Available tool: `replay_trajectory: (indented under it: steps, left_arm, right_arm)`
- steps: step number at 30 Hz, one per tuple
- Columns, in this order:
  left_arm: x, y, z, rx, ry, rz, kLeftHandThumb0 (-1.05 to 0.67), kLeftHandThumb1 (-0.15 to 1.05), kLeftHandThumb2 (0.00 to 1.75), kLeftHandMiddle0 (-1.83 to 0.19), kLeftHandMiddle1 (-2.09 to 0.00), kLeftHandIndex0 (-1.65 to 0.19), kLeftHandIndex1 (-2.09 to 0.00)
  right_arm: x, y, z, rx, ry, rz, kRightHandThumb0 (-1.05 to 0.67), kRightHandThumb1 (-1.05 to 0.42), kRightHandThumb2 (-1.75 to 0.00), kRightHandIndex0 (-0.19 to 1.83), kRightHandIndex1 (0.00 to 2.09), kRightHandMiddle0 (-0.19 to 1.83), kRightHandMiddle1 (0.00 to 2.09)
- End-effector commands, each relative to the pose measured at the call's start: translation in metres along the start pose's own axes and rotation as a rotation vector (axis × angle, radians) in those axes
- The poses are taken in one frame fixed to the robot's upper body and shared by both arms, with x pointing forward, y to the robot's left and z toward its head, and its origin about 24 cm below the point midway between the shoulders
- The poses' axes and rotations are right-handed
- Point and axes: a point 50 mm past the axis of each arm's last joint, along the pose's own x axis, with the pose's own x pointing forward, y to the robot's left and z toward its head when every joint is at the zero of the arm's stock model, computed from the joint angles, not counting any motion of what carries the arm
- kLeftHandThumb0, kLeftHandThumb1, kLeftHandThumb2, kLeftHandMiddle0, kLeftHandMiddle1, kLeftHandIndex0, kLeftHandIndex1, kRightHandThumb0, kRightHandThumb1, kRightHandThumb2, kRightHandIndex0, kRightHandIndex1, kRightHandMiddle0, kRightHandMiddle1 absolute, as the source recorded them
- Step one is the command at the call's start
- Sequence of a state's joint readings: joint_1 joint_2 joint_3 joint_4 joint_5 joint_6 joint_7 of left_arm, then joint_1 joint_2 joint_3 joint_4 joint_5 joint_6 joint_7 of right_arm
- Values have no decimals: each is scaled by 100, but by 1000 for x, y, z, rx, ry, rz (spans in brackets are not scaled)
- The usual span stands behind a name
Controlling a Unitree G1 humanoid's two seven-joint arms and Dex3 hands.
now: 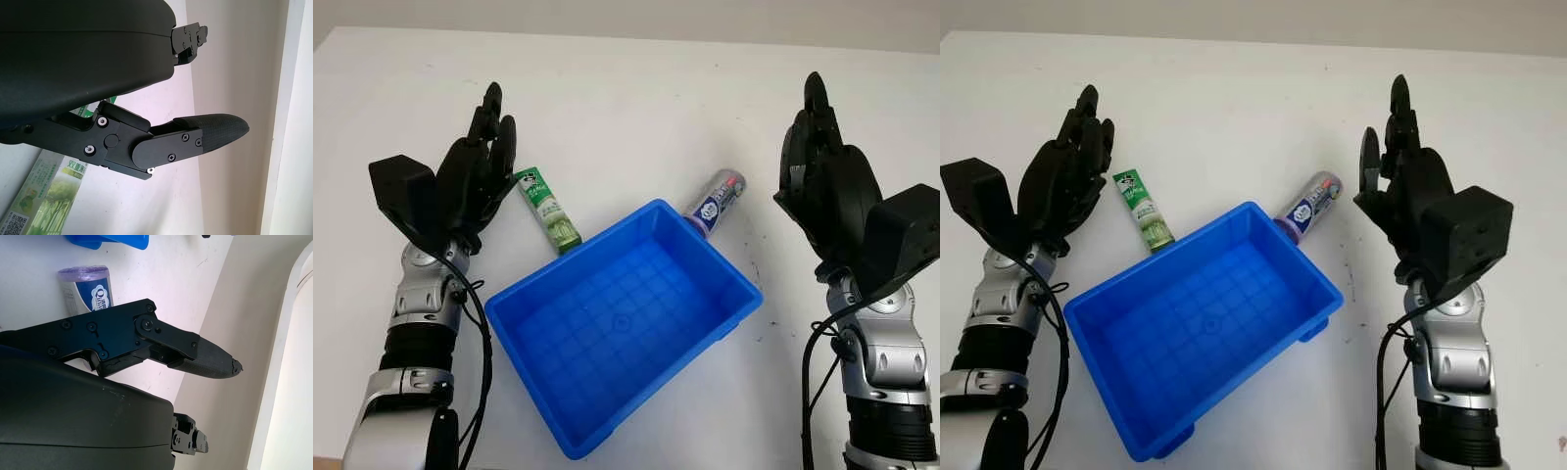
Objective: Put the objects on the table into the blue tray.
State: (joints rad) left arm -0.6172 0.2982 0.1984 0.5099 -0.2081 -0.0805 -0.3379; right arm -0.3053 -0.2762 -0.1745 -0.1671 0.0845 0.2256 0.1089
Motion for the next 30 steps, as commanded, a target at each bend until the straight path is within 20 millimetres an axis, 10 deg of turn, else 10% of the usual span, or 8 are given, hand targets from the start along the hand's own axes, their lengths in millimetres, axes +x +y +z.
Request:
replay_trajectory:
  steps: [1,10,14,17,23,30]
  left_arm:
    - [-3,2,2,4,-15,0,-80,105,63,19,-5,19,-5]
    - [-3,-1,0,-11,-17,-22,-78,105,63,19,-1,19,-2]
    - [-5,-1,0,-22,-25,-10,-77,105,63,19,-1,19,-2]
    - [-6,-1,-1,-25,-28,-1,-77,105,63,19,-1,19,-1]
    - [-8,0,-2,-22,-23,-5,-77,105,62,19,-3,19,-3]
    - [-7,0,-2,-15,-16,-11,-79,105,62,19,-3,19,-4]
  right_arm:
    - [-4,-2,4,-7,-16,-2,-71,-105,-77,-19,0,-19,0]
    - [5,-7,4,29,-12,31,-69,-105,-76,-19,0,-19,0]
    - [18,-23,29,-97,-77,71,-62,-105,-52,-7,7,-8,7]
    - [28,-36,48,-209,-95,107,-51,-101,-13,3,12,-15,58]
    - [47,-47,91,-891,-103,286,-47,-76,-4,17,16,-1,58]
    - [59,-38,91,-1288,-64,477,-49,-72,-6,18,8,20,19]
